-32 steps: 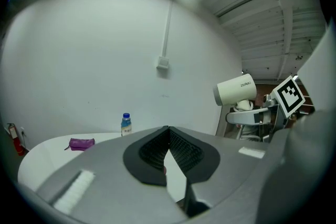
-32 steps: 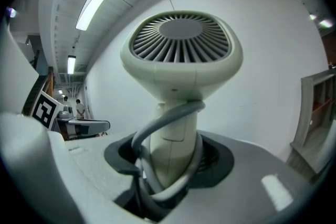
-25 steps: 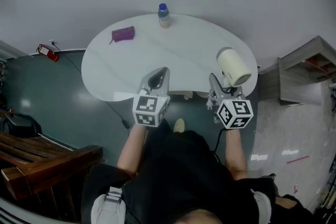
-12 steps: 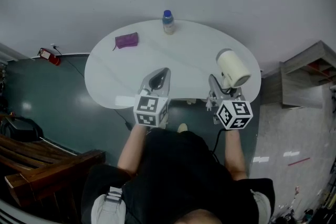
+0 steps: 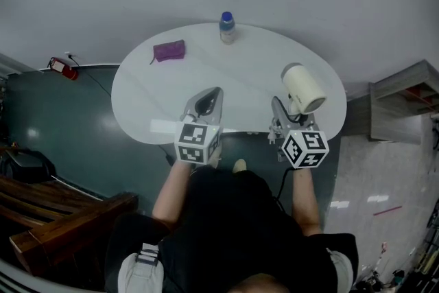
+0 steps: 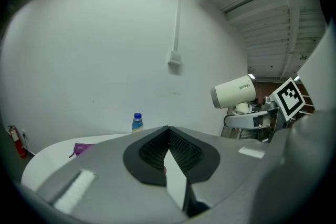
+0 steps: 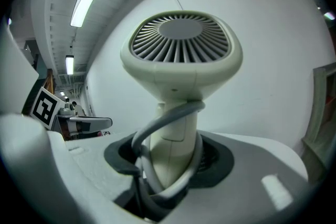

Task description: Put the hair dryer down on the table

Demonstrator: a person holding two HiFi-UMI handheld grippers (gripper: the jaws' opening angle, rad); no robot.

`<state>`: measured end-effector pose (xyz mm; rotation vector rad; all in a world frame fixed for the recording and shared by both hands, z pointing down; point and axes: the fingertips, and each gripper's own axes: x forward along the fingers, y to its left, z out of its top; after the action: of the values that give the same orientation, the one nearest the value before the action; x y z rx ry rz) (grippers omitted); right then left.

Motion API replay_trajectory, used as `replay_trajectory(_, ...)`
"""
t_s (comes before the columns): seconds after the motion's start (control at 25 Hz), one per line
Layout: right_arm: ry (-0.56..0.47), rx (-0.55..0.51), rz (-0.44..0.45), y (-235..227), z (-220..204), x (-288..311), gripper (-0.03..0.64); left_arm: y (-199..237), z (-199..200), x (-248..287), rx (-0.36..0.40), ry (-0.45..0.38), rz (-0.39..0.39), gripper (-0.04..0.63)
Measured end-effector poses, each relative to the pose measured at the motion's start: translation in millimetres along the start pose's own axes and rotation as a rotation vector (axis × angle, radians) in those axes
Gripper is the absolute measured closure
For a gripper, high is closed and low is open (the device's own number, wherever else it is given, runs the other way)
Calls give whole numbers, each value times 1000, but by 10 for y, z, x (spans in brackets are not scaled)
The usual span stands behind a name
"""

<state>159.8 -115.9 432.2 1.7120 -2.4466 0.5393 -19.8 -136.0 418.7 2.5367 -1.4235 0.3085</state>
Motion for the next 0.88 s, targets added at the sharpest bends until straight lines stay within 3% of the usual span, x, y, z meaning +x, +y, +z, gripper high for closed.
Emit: replay_trajectory(0.88,177,39,18,-141,-570,874,394,482,-454,623,-72,122,12,591)
